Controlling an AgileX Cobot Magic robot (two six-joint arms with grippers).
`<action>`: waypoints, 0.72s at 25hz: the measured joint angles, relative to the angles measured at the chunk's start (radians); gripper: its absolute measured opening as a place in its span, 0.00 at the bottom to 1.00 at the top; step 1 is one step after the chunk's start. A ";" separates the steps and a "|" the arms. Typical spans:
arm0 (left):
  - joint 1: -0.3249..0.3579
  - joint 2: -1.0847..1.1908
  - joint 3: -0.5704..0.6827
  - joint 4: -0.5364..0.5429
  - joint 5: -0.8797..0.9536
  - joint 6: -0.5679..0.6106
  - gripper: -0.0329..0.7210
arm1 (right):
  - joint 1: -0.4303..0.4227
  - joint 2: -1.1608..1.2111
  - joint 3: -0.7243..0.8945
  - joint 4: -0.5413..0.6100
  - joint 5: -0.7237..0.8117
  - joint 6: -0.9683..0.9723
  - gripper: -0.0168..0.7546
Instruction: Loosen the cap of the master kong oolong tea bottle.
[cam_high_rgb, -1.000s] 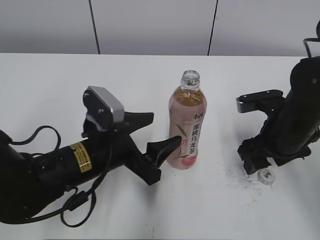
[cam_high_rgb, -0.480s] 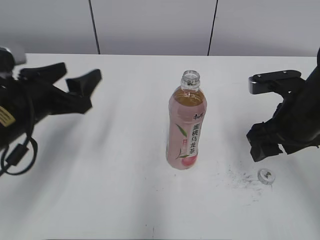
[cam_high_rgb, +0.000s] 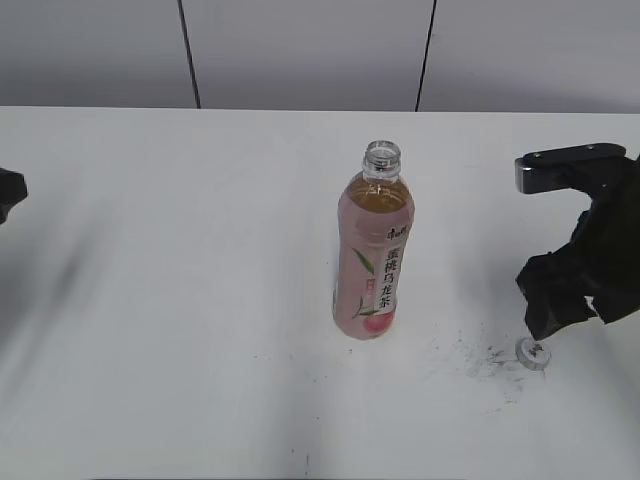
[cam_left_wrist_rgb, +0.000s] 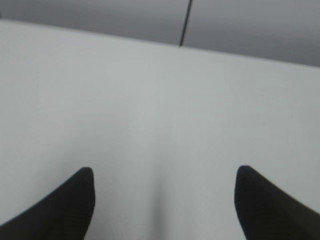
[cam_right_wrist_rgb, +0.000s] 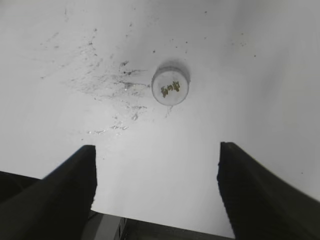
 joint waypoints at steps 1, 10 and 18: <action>0.009 -0.035 -0.014 0.000 0.083 -0.005 0.71 | 0.000 -0.017 0.000 0.000 0.009 0.000 0.76; 0.012 -0.342 -0.127 -0.036 0.706 -0.013 0.68 | 0.000 -0.243 0.006 -0.016 0.118 0.012 0.76; 0.012 -0.613 -0.127 -0.037 0.957 0.022 0.64 | -0.025 -0.493 0.076 -0.216 0.159 0.118 0.70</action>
